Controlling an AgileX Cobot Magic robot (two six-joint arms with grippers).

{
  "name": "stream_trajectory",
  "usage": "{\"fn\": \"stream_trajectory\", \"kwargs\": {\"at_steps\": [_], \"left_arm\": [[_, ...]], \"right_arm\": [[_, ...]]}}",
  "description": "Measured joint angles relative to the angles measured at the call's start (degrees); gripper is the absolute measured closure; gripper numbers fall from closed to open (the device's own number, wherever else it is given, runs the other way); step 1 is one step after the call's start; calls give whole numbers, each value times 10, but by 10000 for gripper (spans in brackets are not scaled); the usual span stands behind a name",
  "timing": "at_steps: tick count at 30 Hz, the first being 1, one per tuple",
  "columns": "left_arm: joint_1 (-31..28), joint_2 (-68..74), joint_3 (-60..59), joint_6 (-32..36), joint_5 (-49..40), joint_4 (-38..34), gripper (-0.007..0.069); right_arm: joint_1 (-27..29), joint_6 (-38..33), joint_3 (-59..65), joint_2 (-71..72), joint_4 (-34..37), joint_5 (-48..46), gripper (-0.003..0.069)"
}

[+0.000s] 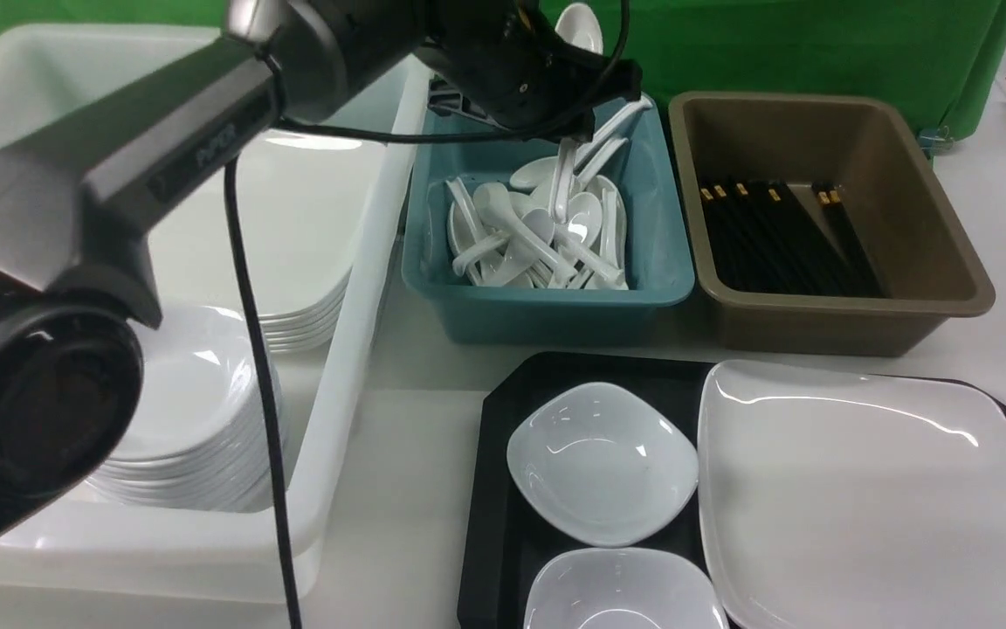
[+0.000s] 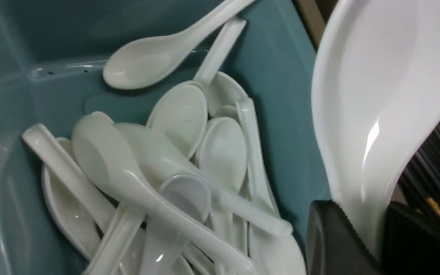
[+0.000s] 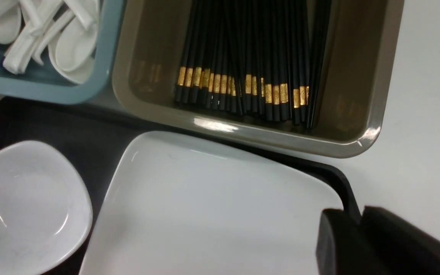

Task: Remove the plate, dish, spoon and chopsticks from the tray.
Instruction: Use the left arm to put the soup spoon into the small storage box in the middle, then use the left arm to grab a small plate from the dinner plate

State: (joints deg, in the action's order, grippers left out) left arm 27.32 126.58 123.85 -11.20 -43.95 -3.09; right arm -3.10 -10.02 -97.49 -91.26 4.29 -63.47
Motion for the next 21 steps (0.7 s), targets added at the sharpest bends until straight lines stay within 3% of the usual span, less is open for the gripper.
{"fn": "stream_trajectory", "kwargs": {"at_steps": [7, 11, 13, 15, 16, 17, 18, 21], "left_arm": [[-1, -2, 5, 2, -27, 5, 226], [0, -29, 18, 1, -80, 25, 180], [0, -41, 25, -1, -118, 25, 211], [4, -68, 29, 18, -214, 22, 352], [4, -68, 28, 20, -214, 21, 367], [8, -80, 22, 30, -231, 20, 428], [21, -103, -6, 53, -244, 15, 541], [56, -147, -78, 66, -248, 10, 602]], "right_arm": [[0, 0, 0, 0, 0, -1, 530], [0, 0, 0, 0, 6, -5, 524], [0, 0, 0, 0, 11, -6, 522], [0, -1, 0, 0, 21, -10, 519], [0, -1, 0, 0, 21, -11, 519], [0, -1, 0, 0, 23, -11, 519], [0, -2, 0, 2, 28, -11, 519], [0, -2, 1, 5, 29, -12, 517]]}}
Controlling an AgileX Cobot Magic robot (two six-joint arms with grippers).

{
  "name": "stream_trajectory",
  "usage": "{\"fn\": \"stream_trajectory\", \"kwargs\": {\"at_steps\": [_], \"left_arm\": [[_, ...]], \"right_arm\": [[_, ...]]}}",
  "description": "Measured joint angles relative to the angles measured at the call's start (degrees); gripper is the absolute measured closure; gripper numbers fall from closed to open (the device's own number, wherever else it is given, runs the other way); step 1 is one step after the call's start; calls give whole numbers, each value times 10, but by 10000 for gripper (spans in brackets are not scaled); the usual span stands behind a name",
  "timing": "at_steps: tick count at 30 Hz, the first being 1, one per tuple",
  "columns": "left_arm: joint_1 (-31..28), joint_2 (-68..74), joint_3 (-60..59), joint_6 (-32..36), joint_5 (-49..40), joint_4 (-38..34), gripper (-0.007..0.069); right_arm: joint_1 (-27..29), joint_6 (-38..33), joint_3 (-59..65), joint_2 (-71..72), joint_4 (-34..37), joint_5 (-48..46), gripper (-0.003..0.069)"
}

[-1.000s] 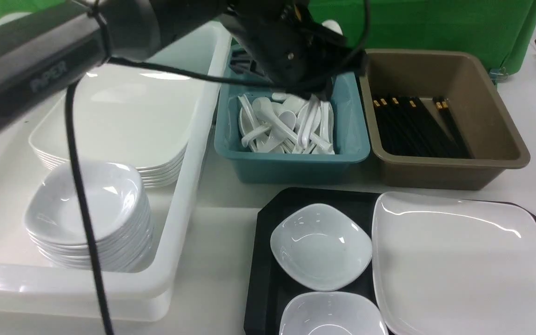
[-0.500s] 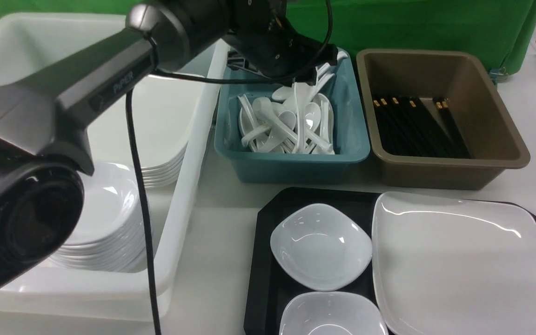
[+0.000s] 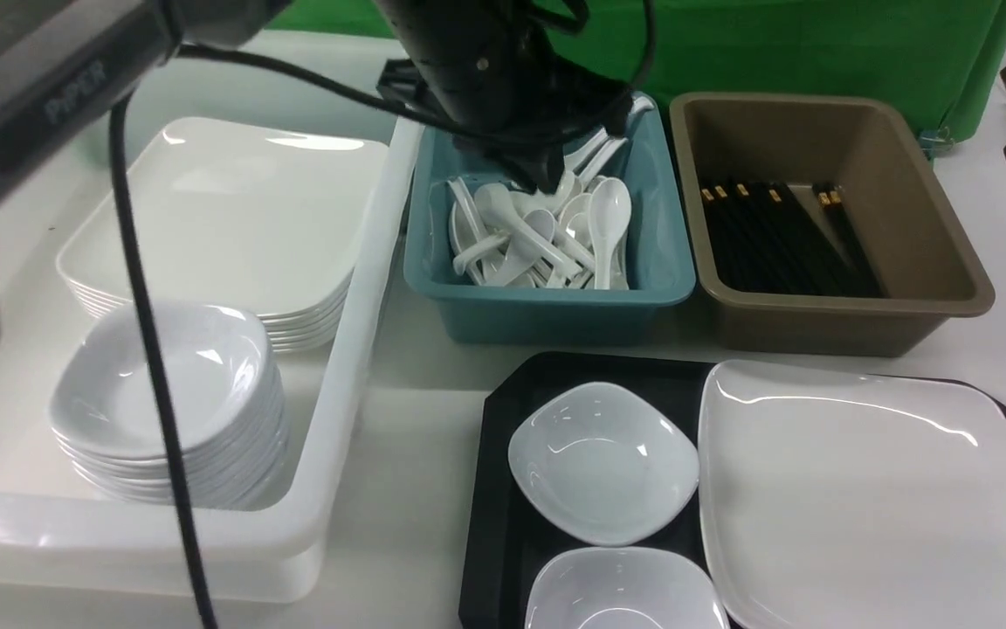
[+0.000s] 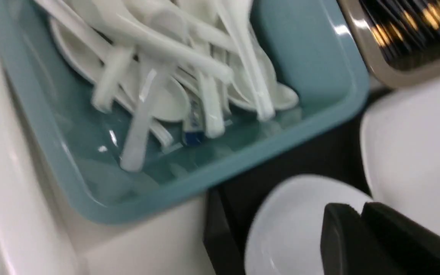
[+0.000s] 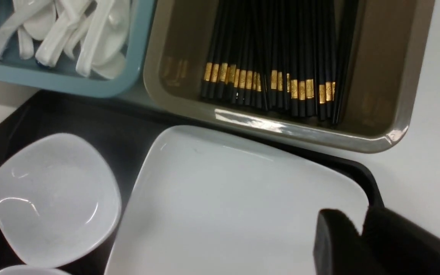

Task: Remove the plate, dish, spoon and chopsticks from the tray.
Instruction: Use the left arm to grab a small plate from the dinner plate

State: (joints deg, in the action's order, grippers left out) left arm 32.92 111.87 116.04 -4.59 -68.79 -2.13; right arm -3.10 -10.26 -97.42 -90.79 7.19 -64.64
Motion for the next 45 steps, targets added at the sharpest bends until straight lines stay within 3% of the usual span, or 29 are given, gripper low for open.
{"fn": "stream_trajectory", "kwargs": {"at_steps": [7, 15, 26, 28, 30, 33, 36, 40, 45], "left_arm": [[109, -80, -257, -32, 40, 10, 619], [139, -61, -370, -32, 112, 9, 571], [139, -6, -376, -20, 168, 27, 129], [139, 2, -376, -19, 181, 21, 70], [139, 5, -376, -19, 185, 21, 57], [139, 11, -376, -18, 186, 16, 67], [139, 19, -376, -18, 162, 10, 181], [139, 18, -375, -20, 123, 9, 419], [139, -12, -374, -23, 116, -1, 504]], "right_arm": [[0, -9, 12, 4, -1, -1, 517], [0, -10, 13, 4, 12, -1, 516], [0, -26, 13, 4, 43, -1, 516], [0, -27, 13, 4, 43, -1, 516], [0, -27, 13, 4, 44, -1, 516], [0, -27, 13, 4, 44, -1, 516], [0, -27, 13, 4, 44, -1, 516], [0, -27, 13, 4, 44, -1, 516], [0, -27, 13, 4, 45, -1, 516]]}}
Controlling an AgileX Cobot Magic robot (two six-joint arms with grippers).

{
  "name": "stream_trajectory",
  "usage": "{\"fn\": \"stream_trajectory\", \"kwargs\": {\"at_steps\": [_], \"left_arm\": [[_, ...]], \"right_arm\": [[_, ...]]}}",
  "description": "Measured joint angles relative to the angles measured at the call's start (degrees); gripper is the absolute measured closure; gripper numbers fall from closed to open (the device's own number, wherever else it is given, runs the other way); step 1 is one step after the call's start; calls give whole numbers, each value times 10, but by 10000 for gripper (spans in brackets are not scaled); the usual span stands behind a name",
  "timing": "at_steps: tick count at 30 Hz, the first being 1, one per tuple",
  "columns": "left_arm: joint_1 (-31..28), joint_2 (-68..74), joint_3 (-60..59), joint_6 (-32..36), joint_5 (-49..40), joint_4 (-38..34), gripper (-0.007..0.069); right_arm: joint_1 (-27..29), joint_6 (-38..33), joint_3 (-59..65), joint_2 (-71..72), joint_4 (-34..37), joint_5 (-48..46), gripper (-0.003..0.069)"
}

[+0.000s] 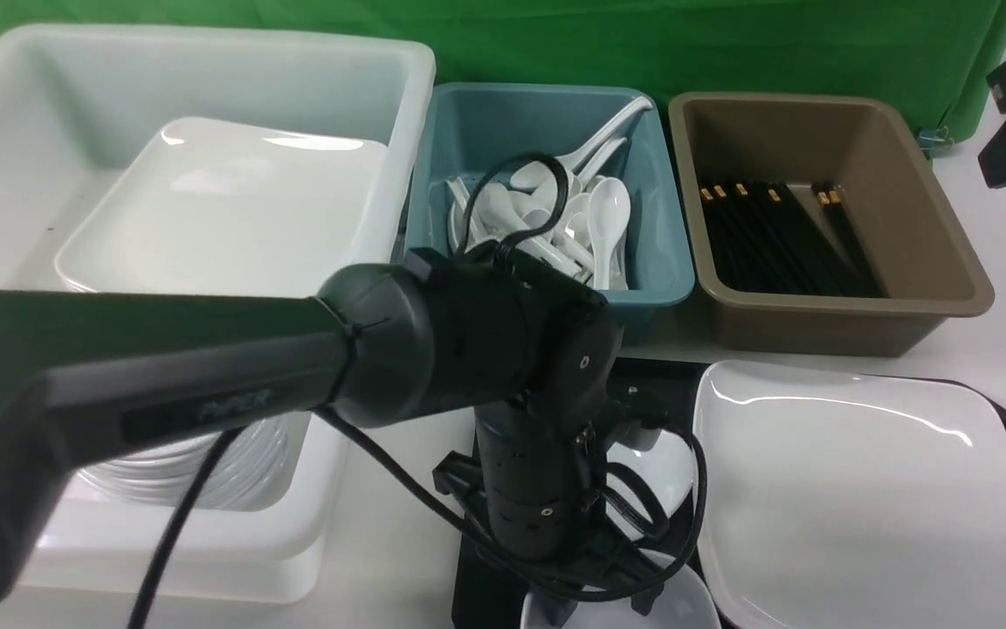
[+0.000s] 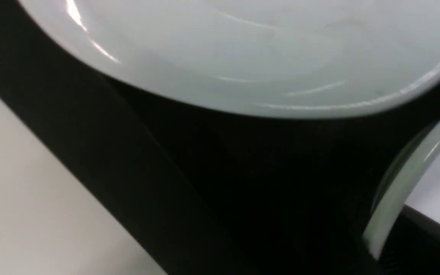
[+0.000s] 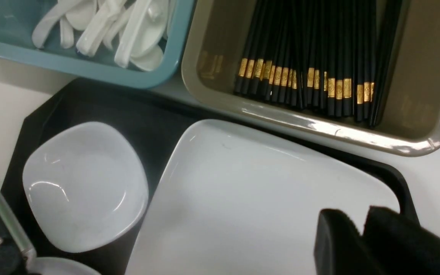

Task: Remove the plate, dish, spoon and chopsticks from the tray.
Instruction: Use the left arm to grab a small plate from the dinner plate, then use the left arm to put the small plate into the large storage box on the left

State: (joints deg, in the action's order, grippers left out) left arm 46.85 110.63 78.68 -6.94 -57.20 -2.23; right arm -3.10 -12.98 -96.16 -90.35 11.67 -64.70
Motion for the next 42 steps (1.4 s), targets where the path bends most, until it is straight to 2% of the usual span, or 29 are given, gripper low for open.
{"fn": "stream_trajectory", "kwargs": {"at_steps": [1, 5, 9, 14, 19, 20, 21, 22, 24, 27, 31, 34, 37, 41, 42], "left_arm": [[0, -15, 0, -1, 2, -1, 540], [0, -63, -1, -14, 7, 12, 597], [-12, -132, -2, -26, 22, 12, 603], [-79, -247, -2, -33, 45, -10, 603], [-225, -348, -13, -35, 23, -13, 603], [-262, -370, -27, -36, 23, -13, 603], [-324, -395, -50, -37, 25, -18, 603], [-332, -401, -54, -38, 26, -20, 603], [-403, -427, -100, -38, 39, -37, 603], [-507, -457, -175, -38, 74, -85, 603], [-602, -465, -280, -3, 148, -187, 603], [-612, -453, -312, 45, 163, -214, 593], [-612, -442, -322, 69, 167, -221, 549], [-612, -437, -322, 82, 190, -213, 409], [-612, -437, -321, 82, 193, -211, 398]], "right_arm": [[0, 0, 0, 0, 0, 0, 516], [0, -1, 0, 0, 0, 0, 516], [0, -2, 0, 0, 0, 0, 516], [0, -3, 0, 0, 0, 0, 516], [0, -3, 0, 0, 0, 0, 516], [0, -3, 0, 0, 0, 0, 516], [0, -3, 0, 0, 0, 0, 516], [0, -3, 0, 0, 0, 0, 516], [0, -3, 0, 0, 0, 0, 516], [0, -3, 0, 0, 0, 0, 512], [0, -3, 0, 0, 0, 0, 503], [0, -3, 0, 0, 0, 0, 498], [0, -3, 0, 0, 0, 0, 498], [0, -3, 0, 0, 0, 0, 494], [0, -3, 0, 0, 0, 0, 494]]}}
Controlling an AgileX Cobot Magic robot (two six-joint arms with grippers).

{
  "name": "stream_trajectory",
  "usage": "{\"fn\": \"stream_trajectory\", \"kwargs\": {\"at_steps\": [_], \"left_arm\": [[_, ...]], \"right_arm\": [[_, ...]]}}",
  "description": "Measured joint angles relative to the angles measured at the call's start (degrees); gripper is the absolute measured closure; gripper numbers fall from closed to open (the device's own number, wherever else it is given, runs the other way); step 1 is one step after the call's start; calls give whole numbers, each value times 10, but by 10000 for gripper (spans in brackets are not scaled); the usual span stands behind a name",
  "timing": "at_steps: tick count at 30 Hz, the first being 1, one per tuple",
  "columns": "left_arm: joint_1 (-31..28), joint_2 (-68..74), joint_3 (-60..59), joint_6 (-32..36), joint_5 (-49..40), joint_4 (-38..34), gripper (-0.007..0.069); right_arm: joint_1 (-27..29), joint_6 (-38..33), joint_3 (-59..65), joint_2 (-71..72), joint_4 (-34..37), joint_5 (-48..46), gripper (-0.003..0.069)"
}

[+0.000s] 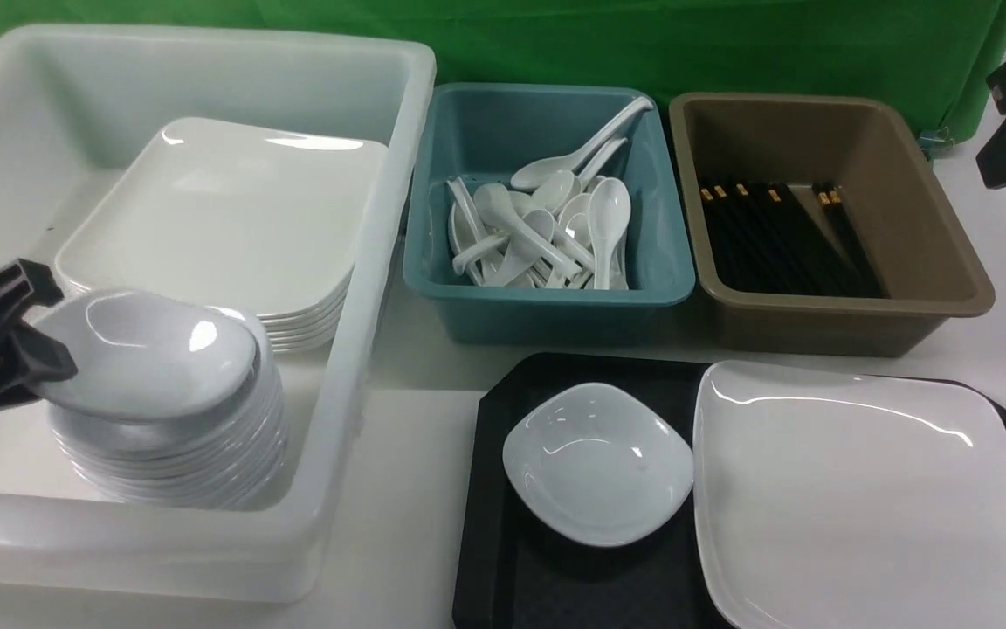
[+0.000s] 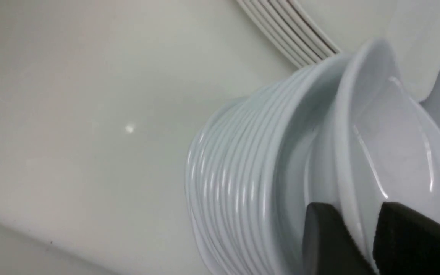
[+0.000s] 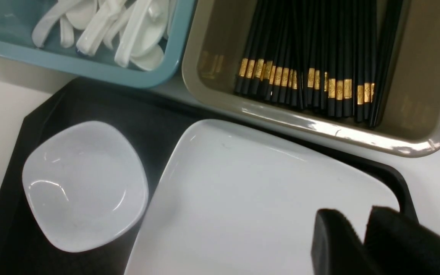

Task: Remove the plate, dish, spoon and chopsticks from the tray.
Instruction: Use the left arm to put the small plate into the large storage box on the left, then use the left arm to grab a small plate from the dinner plate

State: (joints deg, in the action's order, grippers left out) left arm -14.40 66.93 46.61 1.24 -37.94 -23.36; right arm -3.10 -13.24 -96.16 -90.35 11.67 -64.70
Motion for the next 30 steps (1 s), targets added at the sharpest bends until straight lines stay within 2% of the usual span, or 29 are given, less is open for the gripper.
{"fn": "stream_trajectory", "kwargs": {"at_steps": [1, 3, 6, 8, 10, 13, 16, 17, 18, 19, 22, 24, 28, 30], "left_arm": [[0, 0, 4, 1, 1, 9, 356], [0, 1, 36, 12, -18, 48, 222], [0, 1, 103, 15, -64, 90, 94], [0, 1, 145, 15, -95, 100, 52], [1, 1, 172, 15, -116, 95, 48], [36, 1, 228, 18, -144, 69, 144], [132, 2, 248, 23, -149, 48, 370], [140, 3, 248, 26, -149, 48, 407], [211, 14, 251, 36, -146, 50, 523], [251, 24, 251, 38, -142, 55, 563], [352, 70, 253, 28, -124, 79, 610], [399, 104, 258, 27, -113, 97, 617], [471, 192, 276, 27, -86, 135, 605], [497, 248, 297, 27, -78, 153, 568]], "right_arm": [[0, 0, 0, 0, 0, 0, 492], [0, 0, 0, 0, 0, 0, 488], [0, 0, 0, 0, 0, 0, 485], [0, 0, 0, 0, 0, 0, 484], [0, 0, 0, 0, 0, 0, 482], [0, -1, 0, 0, 0, 0, 480], [0, -1, 0, 0, 1, 0, 477], [0, -1, 0, 0, 1, 0, 477], [0, -1, 0, 0, 1, 0, 477], [0, -1, 0, 0, 2, 0, 477], [0, 0, 0, 0, 2, 0, 475], [0, 0, 0, 0, 2, 0, 472], [0, 0, 0, 0, 2, 0, 467], [0, 0, 0, 0, 3, 0, 466]]}}
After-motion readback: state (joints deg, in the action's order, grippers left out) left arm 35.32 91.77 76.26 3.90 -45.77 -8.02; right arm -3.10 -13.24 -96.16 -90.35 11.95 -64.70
